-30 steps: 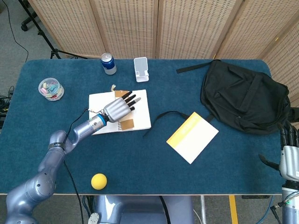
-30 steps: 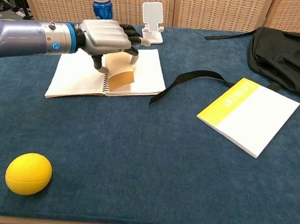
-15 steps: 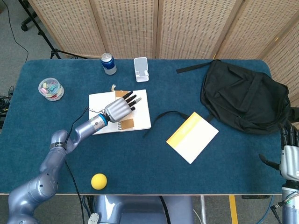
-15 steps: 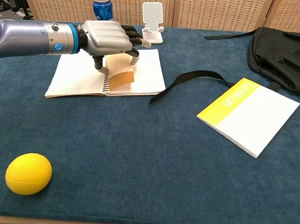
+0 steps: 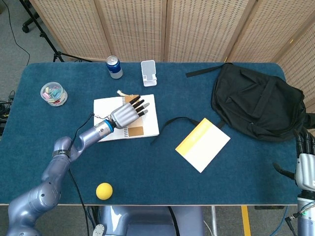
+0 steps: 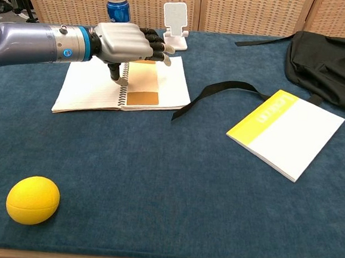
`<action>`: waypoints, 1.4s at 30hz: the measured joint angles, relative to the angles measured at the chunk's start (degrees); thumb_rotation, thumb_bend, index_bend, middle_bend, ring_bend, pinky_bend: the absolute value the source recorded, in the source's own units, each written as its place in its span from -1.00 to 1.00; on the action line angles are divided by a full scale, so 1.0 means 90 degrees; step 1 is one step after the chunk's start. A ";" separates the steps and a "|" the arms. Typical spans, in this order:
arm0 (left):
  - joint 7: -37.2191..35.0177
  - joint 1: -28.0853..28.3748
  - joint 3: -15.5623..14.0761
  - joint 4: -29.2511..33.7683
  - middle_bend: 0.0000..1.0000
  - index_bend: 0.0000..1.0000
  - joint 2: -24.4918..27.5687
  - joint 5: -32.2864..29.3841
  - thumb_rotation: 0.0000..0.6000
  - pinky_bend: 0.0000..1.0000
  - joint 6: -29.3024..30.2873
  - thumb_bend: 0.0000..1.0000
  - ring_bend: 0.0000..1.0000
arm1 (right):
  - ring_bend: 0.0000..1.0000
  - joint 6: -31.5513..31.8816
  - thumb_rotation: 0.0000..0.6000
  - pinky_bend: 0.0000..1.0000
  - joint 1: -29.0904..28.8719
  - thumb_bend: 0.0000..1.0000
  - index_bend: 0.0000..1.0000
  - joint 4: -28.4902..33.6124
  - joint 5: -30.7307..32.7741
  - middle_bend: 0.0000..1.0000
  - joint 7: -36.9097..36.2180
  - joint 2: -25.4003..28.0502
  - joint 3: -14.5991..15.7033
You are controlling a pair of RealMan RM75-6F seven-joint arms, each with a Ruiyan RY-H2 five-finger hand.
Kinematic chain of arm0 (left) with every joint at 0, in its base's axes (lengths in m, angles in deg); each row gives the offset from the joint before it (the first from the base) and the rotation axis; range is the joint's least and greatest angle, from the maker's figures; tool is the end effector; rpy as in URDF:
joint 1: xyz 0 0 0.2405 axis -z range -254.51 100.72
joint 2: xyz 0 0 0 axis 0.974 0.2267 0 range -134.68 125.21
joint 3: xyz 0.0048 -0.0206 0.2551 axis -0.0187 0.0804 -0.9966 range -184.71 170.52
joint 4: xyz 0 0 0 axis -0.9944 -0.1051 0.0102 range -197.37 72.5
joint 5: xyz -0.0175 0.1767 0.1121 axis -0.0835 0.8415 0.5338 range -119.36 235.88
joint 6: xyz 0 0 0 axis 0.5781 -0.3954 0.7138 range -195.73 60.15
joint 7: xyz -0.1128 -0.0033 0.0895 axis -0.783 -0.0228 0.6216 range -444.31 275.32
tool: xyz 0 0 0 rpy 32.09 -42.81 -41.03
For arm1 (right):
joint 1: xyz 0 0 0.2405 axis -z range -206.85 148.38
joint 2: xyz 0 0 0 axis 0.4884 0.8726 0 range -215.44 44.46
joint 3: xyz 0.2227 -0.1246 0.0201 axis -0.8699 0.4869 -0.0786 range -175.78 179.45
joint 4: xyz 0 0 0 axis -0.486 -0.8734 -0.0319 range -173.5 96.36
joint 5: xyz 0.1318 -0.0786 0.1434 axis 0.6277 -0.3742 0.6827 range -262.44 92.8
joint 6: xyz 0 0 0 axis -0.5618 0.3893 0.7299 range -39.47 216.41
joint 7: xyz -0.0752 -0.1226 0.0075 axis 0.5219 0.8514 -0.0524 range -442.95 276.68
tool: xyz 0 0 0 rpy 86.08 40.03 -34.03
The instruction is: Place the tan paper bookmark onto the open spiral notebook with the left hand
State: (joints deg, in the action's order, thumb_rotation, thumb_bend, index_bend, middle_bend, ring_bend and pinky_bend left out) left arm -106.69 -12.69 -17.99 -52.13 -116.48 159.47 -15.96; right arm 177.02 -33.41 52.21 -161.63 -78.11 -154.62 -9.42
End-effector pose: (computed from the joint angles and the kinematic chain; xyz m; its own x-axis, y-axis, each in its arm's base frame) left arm -0.1200 0.4665 -0.0499 0.8559 -0.1710 0.4881 0.2213 -0.7319 -0.6445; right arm -0.3183 -0.2030 0.1717 0.4010 0.1806 0.8981 -0.9122 0.1694 0.3732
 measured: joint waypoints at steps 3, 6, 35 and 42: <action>-0.0030 0.0003 0.0025 0.0047 -1.00 -0.95 0.0045 -0.0030 1.00 -1.00 0.0094 -0.58 -1.00 | -1.00 -0.0007 1.00 -1.00 0.0001 -1.00 -1.00 0.0011 -0.0006 -1.00 -0.0012 0.0007 0.0007; -0.0110 0.0000 0.0091 0.0133 -1.00 -0.95 0.0125 -0.0093 1.00 -1.00 0.0255 -0.58 -1.00 | -1.00 -0.0005 1.00 -1.00 0.0005 -1.00 -1.00 0.0033 -0.0027 -1.00 -0.0031 0.0020 0.0017; 0.0768 -0.0287 0.0655 0.7383 -1.00 -0.95 0.3927 -0.2315 1.00 -1.00 -0.1814 0.25 -1.00 | -1.00 0.0011 1.00 -1.00 0.0042 -1.00 -1.00 0.0280 -0.0273 -1.00 -0.0159 0.0133 0.0155; 0.0679 -0.0408 0.0748 0.7242 -1.00 -0.95 0.3679 -0.2263 1.00 -1.00 -0.1851 0.24 -1.00 | -1.00 0.0000 1.00 -1.00 0.0040 -1.00 -1.00 0.0272 -0.0254 -1.00 -0.0161 0.0129 0.0150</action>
State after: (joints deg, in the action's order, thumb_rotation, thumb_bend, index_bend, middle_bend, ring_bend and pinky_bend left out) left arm -100.57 -16.36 -11.25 13.05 -83.37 139.10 -32.62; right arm 177.02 -33.06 54.65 -163.91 -79.56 -153.45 -8.07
